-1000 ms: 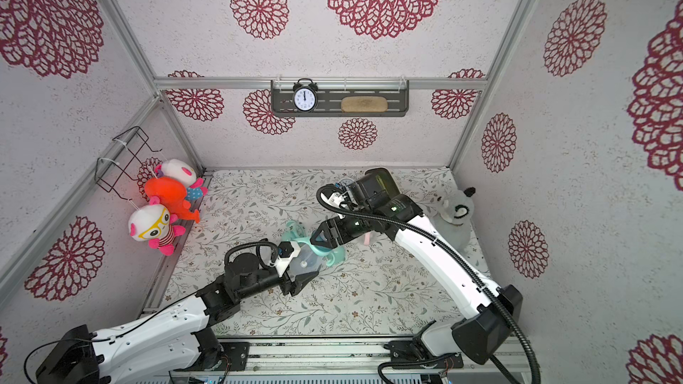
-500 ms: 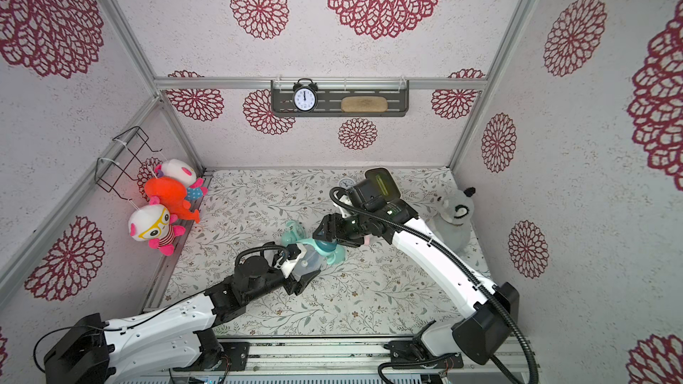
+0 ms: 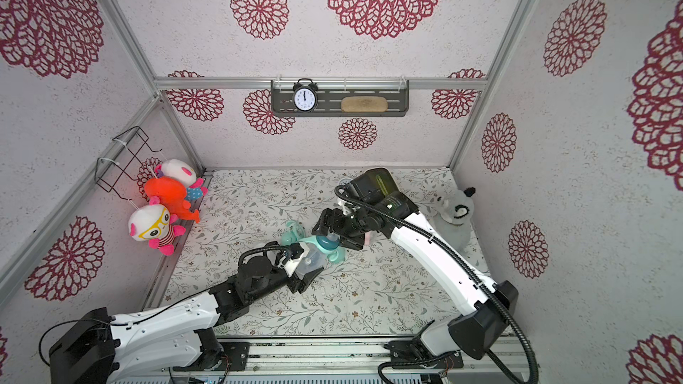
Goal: Assemble the baby bottles
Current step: Close the nipple on the baby bottle.
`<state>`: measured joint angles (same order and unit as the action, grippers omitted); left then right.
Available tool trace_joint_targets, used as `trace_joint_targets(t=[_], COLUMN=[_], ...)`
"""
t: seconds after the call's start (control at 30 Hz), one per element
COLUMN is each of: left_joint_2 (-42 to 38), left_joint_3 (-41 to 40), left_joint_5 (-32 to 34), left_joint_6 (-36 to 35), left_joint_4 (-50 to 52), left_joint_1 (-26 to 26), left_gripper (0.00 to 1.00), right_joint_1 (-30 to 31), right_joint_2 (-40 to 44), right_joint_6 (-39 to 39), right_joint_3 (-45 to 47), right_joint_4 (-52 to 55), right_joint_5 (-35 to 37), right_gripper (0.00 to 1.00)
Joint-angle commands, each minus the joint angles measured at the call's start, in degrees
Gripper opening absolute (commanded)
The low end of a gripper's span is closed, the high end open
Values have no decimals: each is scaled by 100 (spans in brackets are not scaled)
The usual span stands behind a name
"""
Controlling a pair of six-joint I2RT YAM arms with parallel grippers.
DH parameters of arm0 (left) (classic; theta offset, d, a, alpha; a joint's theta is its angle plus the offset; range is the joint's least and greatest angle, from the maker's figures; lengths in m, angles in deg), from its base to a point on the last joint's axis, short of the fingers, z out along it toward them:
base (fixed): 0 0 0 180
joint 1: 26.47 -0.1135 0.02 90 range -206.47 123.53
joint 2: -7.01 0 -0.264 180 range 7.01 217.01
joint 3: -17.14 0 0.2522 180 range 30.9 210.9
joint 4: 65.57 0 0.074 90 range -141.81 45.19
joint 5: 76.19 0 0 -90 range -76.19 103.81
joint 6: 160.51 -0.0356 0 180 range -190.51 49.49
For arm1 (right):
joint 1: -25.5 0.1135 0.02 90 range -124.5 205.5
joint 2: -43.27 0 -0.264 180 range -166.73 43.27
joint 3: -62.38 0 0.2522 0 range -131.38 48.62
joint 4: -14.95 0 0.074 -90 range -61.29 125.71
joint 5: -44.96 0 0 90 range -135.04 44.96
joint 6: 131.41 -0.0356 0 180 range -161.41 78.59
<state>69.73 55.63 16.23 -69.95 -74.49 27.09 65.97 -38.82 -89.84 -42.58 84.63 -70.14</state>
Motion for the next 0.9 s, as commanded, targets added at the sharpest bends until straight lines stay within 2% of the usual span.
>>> trace_joint_targets(t=[0.0,0.13,0.23,0.57,0.87], left_joint_2=[-36,-157,-229,-594,-719], left_joint_3=[211,293,383,296,280], left_joint_5=[-290,-690,-950,-1068,-1097], left_joint_6=[-164,-127,-64,58,96], left_joint_4=[-141,26,218,296,391], left_joint_1=[-20,-90,-157,-230,-250], left_gripper=[0,0,0,0,0], right_joint_1=[12,4,-12,-35,-31], right_joint_2=[145,262,355,742,622], right_joint_6=[917,1757,2400,2684,3099], right_joint_3=[-394,-409,-470,-293,-749], right_joint_4=[179,248,495,365,728], right_joint_5=[-24,-258,-81,-224,-131], right_gripper=[94,97,98,98,98])
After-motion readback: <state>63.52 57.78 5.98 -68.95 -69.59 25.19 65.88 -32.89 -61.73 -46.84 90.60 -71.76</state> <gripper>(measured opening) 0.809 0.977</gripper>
